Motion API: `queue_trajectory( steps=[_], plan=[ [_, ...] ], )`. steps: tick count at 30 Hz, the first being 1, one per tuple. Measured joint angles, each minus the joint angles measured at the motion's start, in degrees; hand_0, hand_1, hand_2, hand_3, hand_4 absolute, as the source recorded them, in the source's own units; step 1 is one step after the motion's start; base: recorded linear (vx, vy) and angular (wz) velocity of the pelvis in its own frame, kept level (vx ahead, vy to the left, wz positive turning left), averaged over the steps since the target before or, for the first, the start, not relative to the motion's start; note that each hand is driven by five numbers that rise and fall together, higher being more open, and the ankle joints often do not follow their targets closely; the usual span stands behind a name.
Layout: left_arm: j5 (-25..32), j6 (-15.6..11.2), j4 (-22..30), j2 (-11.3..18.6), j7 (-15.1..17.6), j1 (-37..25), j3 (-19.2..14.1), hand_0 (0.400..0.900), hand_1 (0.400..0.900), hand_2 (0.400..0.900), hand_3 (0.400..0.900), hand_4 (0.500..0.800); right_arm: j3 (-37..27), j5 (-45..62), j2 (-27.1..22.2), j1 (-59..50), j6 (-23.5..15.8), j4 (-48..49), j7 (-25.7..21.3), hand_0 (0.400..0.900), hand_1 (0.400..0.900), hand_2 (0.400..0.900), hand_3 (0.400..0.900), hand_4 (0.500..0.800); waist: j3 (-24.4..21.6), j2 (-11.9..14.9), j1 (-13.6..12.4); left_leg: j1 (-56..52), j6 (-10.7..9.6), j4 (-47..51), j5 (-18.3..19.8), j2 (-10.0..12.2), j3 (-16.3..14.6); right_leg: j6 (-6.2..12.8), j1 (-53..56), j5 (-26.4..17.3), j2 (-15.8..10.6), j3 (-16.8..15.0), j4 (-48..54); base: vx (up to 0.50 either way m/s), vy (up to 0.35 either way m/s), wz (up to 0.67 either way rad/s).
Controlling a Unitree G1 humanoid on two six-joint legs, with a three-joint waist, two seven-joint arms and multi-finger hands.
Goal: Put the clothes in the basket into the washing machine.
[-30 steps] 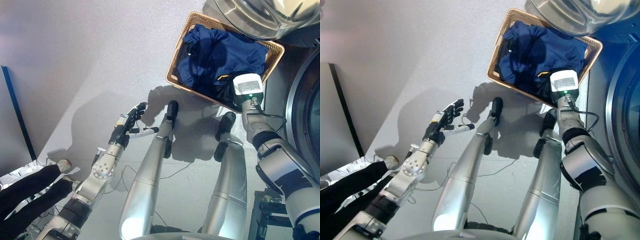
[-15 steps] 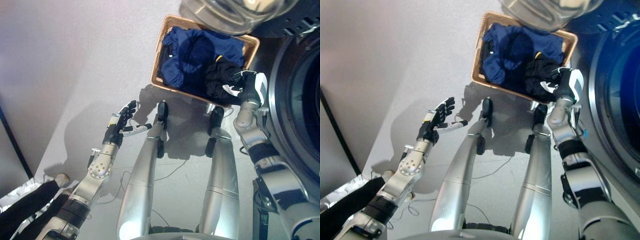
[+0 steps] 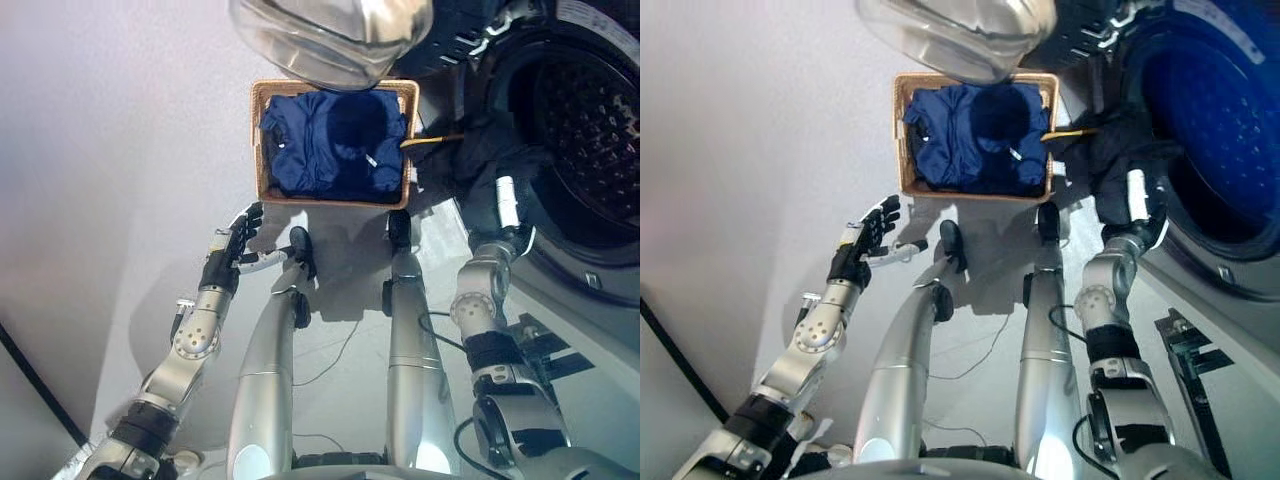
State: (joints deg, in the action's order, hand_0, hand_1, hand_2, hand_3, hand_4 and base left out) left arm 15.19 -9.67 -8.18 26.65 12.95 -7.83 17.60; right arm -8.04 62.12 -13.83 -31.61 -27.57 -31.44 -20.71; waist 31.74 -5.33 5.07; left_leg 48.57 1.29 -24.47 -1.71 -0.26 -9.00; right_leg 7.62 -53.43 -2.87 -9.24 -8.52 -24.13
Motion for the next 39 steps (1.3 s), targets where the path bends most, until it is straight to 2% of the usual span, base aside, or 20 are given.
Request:
queue_trajectory(
  steps=[5,12,14,15,23,31,36,39],
  plan=[
    [0.7,0.6,0.1,-0.6,-1.1,0.0,0.2,0.900,0.900,0.900,0.900,0.800,-3.5,6.7,-0.2,-6.4,-5.5,0.8,-0.8,0.400,0.400,0.400,0.400,0.500,0.0,0.0,0.5,-2.4,0.3,0.4,1.0,0.3,-1.7,0.03,2.3,-1.1,0.0,-0.8,2.5,0.04,0.023,-0.13],
    [1.1,1.0,0.0,-0.1,-2.0,0.1,0.2,0.900,0.900,0.900,0.900,0.800,-6.9,11.1,-1.5,-19.0,-9.9,-2.0,-4.5,0.400,0.400,0.400,0.400,0.500,-0.1,-0.1,-0.6,-4.4,0.4,2.1,0.7,0.1,-2.1,0.34,3.7,-1.5,-0.1,-1.1,3.2,0.04,0.008,0.06],
    [1.1,1.0,0.0,0.4,-2.0,0.1,0.1,0.900,0.900,0.900,0.900,0.800,-7.0,11.1,-2.8,-22.2,-10.1,-4.4,-6.0,0.839,0.839,0.839,0.839,0.764,-0.1,-0.2,-1.5,-5.1,0.4,2.9,0.5,-0.1,-2.2,0.33,4.1,-1.4,-0.3,-1.1,3.3,0.01,0.005,0.02],
    [1.1,1.0,0.0,0.8,-2.0,0.2,0.1,0.900,0.900,0.900,0.900,0.800,-7.3,11.6,-3.3,-23.6,-10.0,-5.0,-6.6,0.900,0.900,0.900,0.900,0.800,-0.2,-0.2,-1.8,-5.1,0.3,3.1,0.4,-0.1,-2.2,0.24,4.1,-1.4,-0.2,-1.1,3.3,0.02,0.013,0.03],
    [1.2,1.7,0.0,1.0,-2.0,0.5,0.2,0.900,0.900,0.900,0.900,0.800,-6.9,14.0,-2.5,-25.7,-9.9,-7.8,-7.3,0.900,0.900,0.900,0.900,0.800,-0.2,-0.3,-3.3,-6.5,0.3,5.3,-0.9,-0.8,-2.1,0.13,4.6,-1.3,-0.7,-0.9,3.3,0.01,-0.006,0.02],
    [1.2,2.6,-0.7,0.7,-2.2,1.0,0.1,0.900,0.900,0.900,0.900,0.800,-7.1,22.7,2.1,-20.4,-9.8,-9.1,-1.6,0.900,0.900,0.900,0.900,0.800,-0.5,-0.7,-3.0,-9.6,-0.2,6.5,-1.1,-1.0,-1.6,0.11,7.9,-1.3,-1.0,-0.3,4.2,0.01,-0.004,0.01],
    [2.3,3.5,-1.3,0.1,-2.1,2.2,0.0,0.900,0.900,0.900,0.900,0.800,-6.1,22.5,4.5,-16.7,-10.1,-5.3,-1.7,0.900,0.900,0.900,0.900,0.800,-0.5,-0.8,-2.5,-11.5,-0.2,7.7,-1.4,-1.1,-1.6,0.04,9.7,-1.3,-1.0,-0.2,5.2,0.02,-0.003,-0.06],
    [2.8,3.9,-1.7,-1.1,-2.0,2.8,0.0,0.900,0.900,0.900,0.900,0.800,-2.4,20.8,5.8,-11.8,-9.9,-1.8,-1.8,0.900,0.900,0.900,0.900,0.800,-0.6,-0.8,-1.9,-13.5,0.0,8.2,-1.4,-1.0,-1.6,0.05,11.9,-1.3,-1.0,-0.1,6.2,0.03,-0.017,-0.07]
  ],
)
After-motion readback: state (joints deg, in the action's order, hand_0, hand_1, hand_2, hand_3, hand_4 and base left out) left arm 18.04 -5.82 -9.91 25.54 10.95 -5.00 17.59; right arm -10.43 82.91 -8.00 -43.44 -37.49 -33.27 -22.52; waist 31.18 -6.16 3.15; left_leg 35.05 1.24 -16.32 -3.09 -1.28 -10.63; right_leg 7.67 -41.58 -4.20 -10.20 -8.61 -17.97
